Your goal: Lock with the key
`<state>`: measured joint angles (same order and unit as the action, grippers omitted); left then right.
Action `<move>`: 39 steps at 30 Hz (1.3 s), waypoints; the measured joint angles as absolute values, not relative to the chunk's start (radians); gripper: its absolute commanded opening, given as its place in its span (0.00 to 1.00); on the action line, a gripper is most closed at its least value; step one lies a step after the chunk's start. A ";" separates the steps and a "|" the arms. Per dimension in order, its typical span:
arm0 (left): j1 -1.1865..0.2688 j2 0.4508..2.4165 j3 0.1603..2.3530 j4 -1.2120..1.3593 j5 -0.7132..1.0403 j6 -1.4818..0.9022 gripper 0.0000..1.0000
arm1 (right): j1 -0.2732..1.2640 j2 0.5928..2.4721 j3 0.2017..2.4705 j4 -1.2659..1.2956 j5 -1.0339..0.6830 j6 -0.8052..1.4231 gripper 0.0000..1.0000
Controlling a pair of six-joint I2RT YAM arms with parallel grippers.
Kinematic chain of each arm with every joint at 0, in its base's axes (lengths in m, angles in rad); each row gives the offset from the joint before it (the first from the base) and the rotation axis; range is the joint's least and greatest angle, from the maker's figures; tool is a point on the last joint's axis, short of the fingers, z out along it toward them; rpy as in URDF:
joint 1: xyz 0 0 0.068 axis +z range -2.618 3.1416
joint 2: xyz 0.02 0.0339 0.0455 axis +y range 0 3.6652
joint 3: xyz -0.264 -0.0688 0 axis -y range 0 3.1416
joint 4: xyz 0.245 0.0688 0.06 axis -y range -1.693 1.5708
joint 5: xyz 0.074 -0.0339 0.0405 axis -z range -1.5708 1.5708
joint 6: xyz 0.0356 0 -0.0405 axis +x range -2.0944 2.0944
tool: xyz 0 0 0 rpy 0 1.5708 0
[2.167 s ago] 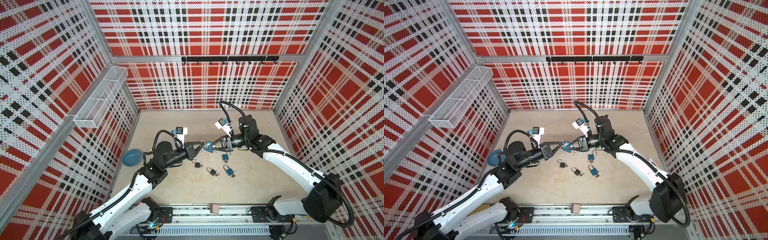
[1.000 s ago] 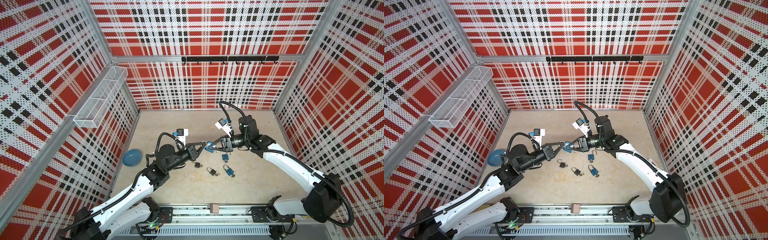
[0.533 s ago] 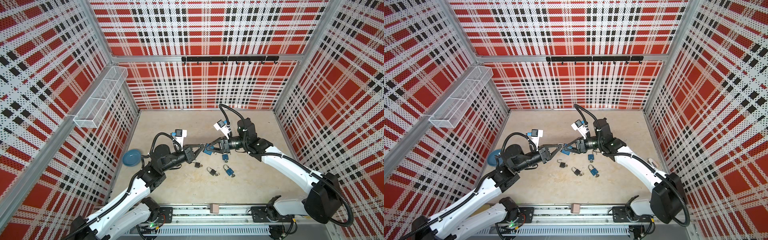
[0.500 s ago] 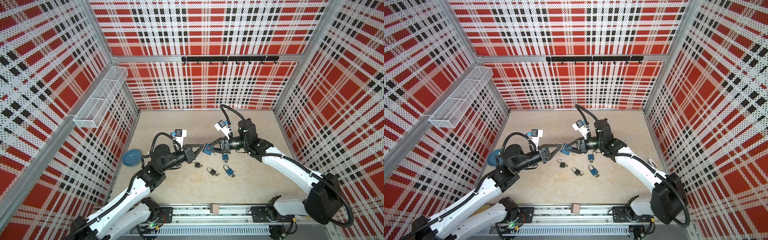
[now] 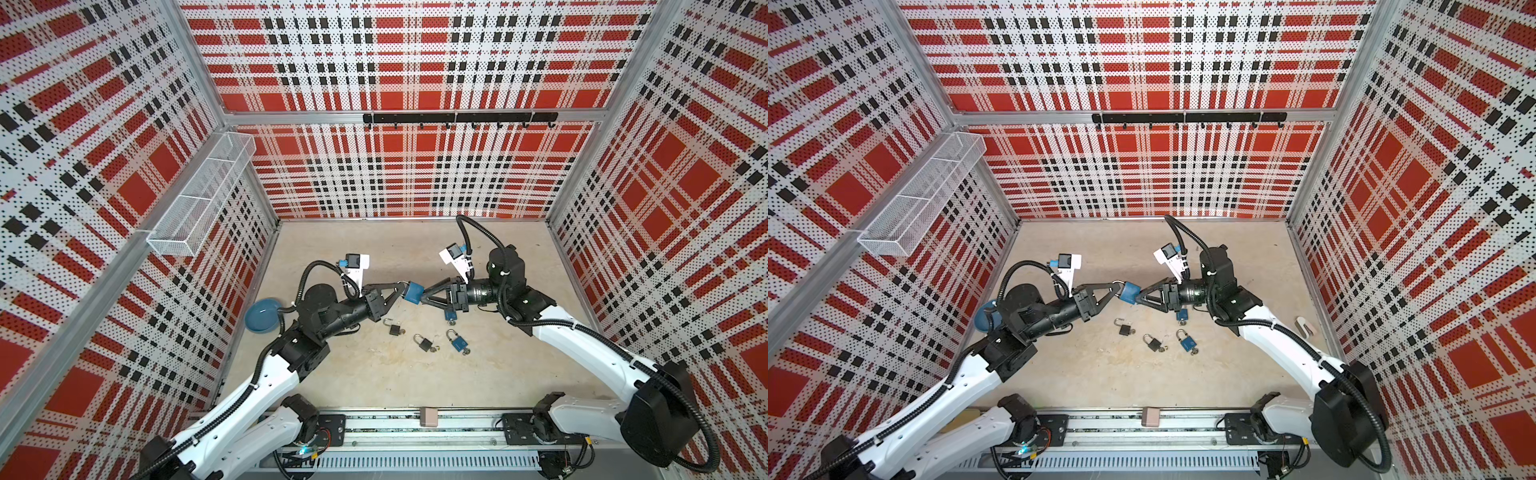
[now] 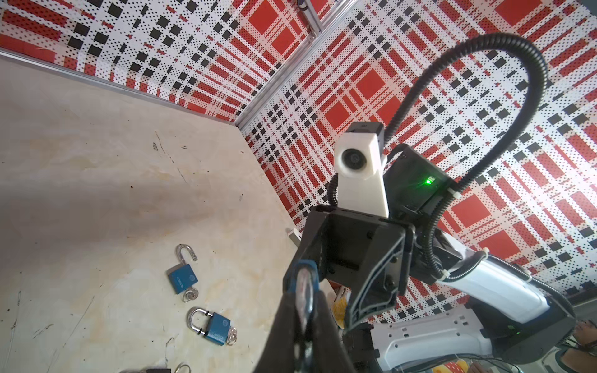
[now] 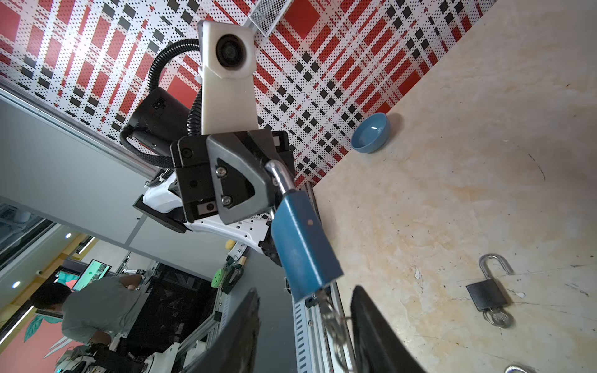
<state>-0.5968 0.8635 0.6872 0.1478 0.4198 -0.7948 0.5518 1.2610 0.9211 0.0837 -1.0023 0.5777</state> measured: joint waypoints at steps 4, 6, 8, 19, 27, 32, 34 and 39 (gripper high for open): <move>-0.596 0.863 0.691 0.148 0.420 -0.795 0.00 | 0.552 1.261 0.920 0.097 -1.005 0.590 0.31; -0.596 0.863 0.691 0.149 0.420 -0.795 0.00 | 0.551 1.261 0.919 0.102 -1.005 0.596 0.25; -0.596 0.863 0.691 0.149 0.420 -0.795 0.00 | 0.550 1.261 0.918 0.104 -1.005 0.598 0.19; -0.588 0.863 0.691 0.141 0.421 -0.795 0.00 | 0.548 1.261 0.918 0.123 -1.029 0.595 0.11; -0.575 0.863 0.691 0.139 0.421 -0.794 0.00 | 0.547 1.261 0.918 0.116 -1.029 0.593 0.00; -0.558 0.859 0.693 0.128 0.422 -0.786 0.00 | 0.541 1.262 0.918 0.113 -1.028 0.591 0.00; -0.554 0.856 0.693 0.123 0.426 -0.784 0.00 | 0.541 1.263 0.918 0.112 -1.027 0.591 0.00; -0.546 0.856 0.693 0.121 0.438 -0.782 0.00 | 0.539 1.263 0.918 0.113 -1.026 0.591 0.00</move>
<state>-0.5457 0.8558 0.6926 0.1211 0.4381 -0.7818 0.5388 1.2629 0.9184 0.1135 -1.0256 0.5915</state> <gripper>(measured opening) 0.103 0.052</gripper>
